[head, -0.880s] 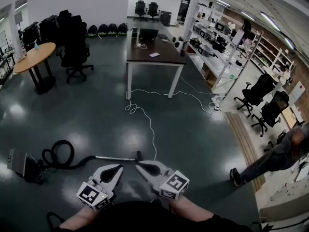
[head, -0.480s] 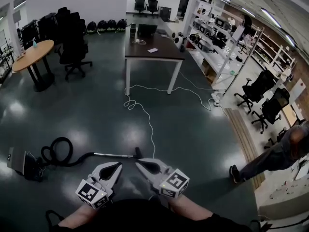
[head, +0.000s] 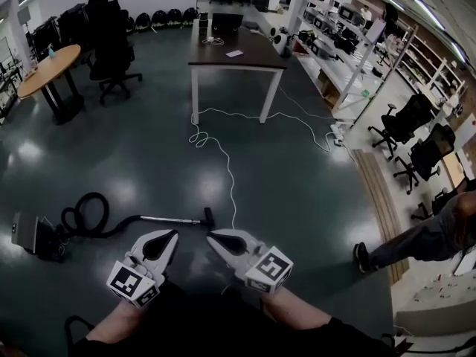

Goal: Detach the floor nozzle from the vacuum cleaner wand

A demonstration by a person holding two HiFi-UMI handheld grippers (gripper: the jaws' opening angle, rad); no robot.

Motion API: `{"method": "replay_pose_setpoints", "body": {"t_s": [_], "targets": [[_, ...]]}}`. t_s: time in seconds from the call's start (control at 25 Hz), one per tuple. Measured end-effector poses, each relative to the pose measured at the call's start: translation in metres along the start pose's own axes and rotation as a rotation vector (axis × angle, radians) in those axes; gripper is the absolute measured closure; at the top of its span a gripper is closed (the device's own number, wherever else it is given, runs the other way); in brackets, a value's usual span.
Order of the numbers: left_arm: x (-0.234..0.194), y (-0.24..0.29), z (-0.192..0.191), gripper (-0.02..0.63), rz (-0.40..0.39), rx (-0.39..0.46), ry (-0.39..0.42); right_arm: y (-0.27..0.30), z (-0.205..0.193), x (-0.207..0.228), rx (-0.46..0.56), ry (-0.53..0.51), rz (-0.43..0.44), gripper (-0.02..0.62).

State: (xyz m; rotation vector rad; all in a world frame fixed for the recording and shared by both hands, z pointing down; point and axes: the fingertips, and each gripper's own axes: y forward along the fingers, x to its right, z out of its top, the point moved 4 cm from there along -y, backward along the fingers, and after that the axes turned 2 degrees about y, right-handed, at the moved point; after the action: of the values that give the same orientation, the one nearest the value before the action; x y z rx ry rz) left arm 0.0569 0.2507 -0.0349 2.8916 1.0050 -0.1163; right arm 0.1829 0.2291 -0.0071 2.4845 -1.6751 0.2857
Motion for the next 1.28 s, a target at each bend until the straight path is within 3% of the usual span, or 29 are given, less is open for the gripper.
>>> {"method": "replay_pose_setpoints", "body": {"t_s": [0.24,0.44,0.88,1.04,1.28], "targets": [[-0.043,0.016,-0.010,0.607,0.010,-0.016,-0.006,0.020,-0.008,0.032,-0.022,0.023,-0.028,0.595],[-0.113,0.030,-0.020,0.607,-0.031,-0.034,0.003,0.073,-0.016,0.059,-0.061,0.044,-0.087,0.594],[-0.290,0.041,-0.052,0.607,-0.140,-0.094,-0.040,0.187,-0.023,0.112,-0.088,0.128,-0.364,0.594],[-0.319,0.058,-0.073,0.607,-0.144,-0.141,-0.015,0.201,-0.042,0.130,-0.129,0.132,-0.417,0.594],[-0.342,0.091,-0.126,0.607,-0.133,-0.139,0.039,0.205,-0.090,0.172,-0.188,0.170,-0.398,0.594]]}}
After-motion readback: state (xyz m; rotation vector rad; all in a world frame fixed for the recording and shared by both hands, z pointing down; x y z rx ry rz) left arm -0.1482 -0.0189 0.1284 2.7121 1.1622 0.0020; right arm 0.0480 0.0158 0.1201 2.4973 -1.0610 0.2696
